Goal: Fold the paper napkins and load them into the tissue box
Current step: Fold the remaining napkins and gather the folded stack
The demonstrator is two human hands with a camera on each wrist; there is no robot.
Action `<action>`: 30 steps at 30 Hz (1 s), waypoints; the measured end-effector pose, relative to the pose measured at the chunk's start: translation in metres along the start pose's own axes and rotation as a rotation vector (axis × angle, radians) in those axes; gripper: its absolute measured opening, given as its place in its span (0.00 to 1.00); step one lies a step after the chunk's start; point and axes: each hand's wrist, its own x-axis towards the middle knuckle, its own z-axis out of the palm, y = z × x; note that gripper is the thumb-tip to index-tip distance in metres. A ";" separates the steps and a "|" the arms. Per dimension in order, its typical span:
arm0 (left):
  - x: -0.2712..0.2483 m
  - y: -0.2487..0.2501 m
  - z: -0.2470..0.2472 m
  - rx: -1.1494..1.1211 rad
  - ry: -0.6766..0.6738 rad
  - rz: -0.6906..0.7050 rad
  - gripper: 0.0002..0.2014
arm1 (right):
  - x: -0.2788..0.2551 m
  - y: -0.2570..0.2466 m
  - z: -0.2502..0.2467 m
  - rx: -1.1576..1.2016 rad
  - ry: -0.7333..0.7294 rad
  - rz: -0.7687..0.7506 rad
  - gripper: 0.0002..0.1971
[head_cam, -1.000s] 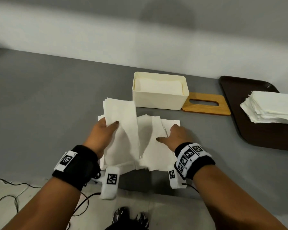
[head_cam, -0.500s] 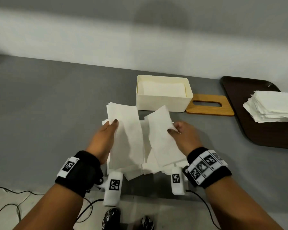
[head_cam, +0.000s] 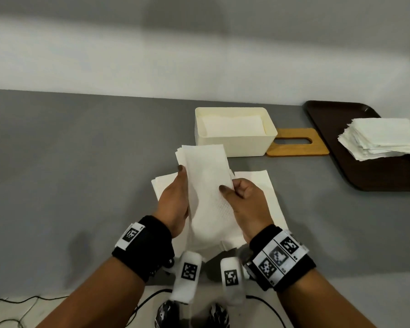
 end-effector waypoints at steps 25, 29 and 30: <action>0.015 0.006 -0.023 0.096 -0.023 0.103 0.10 | 0.043 0.015 -0.077 -0.974 0.124 0.431 0.18; 0.015 0.006 -0.025 0.084 -0.041 0.077 0.09 | 0.036 0.005 -0.080 -0.765 0.145 0.316 0.10; 0.014 0.005 -0.025 0.080 -0.046 0.073 0.09 | 0.032 0.001 -0.083 -0.713 0.172 0.268 0.08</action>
